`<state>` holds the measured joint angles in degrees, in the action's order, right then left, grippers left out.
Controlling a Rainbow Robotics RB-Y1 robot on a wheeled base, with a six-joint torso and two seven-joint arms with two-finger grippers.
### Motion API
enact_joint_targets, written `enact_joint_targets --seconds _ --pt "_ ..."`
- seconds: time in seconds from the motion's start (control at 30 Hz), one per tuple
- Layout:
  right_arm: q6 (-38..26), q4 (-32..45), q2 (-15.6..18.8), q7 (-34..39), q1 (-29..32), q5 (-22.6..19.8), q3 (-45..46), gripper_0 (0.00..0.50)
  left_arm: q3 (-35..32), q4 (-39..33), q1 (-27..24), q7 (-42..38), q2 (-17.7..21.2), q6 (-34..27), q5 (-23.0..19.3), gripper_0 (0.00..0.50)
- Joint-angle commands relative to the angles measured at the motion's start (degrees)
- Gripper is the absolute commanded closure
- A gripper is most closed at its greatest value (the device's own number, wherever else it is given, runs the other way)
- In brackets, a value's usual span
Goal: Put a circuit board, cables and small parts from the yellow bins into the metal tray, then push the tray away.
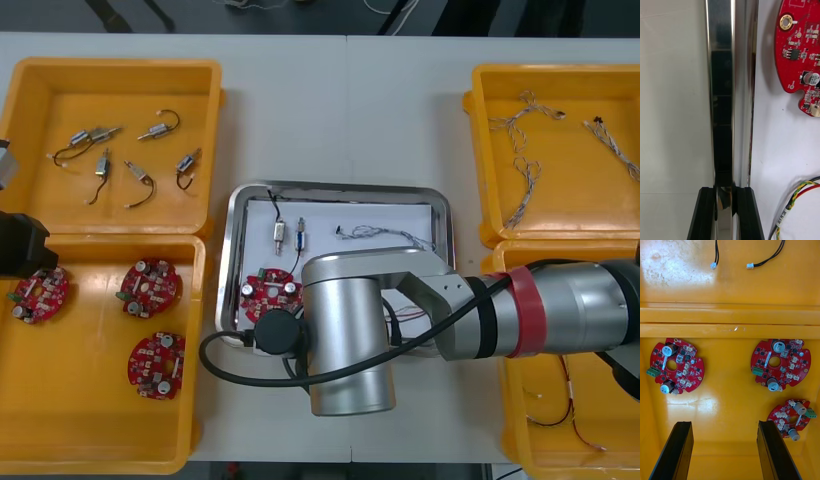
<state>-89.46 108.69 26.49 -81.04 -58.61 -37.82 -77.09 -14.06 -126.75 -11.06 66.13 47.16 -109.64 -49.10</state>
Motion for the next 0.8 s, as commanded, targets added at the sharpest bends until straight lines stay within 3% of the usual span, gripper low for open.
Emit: enact_joint_targets --seconds 0.03,0.3,0.8 --pt "1.22 -1.11 1.02 -3.68 -4.06 -1.30 -0.17 0.453 -1.85 -1.57 1.04 1.19 2.50 -0.36 0.58 0.000" --pt "3.42 -4.36 1.37 -5.00 -6.34 -2.70 -0.17 0.453 -1.85 -1.57 1.04 1.19 2.50 -0.36 0.58 0.000" --pt "7.63 -10.69 2.07 -7.99 -8.36 -1.30 0.80 0.452 -1.85 -1.57 1.04 1.19 2.50 -0.36 0.58 0.000"
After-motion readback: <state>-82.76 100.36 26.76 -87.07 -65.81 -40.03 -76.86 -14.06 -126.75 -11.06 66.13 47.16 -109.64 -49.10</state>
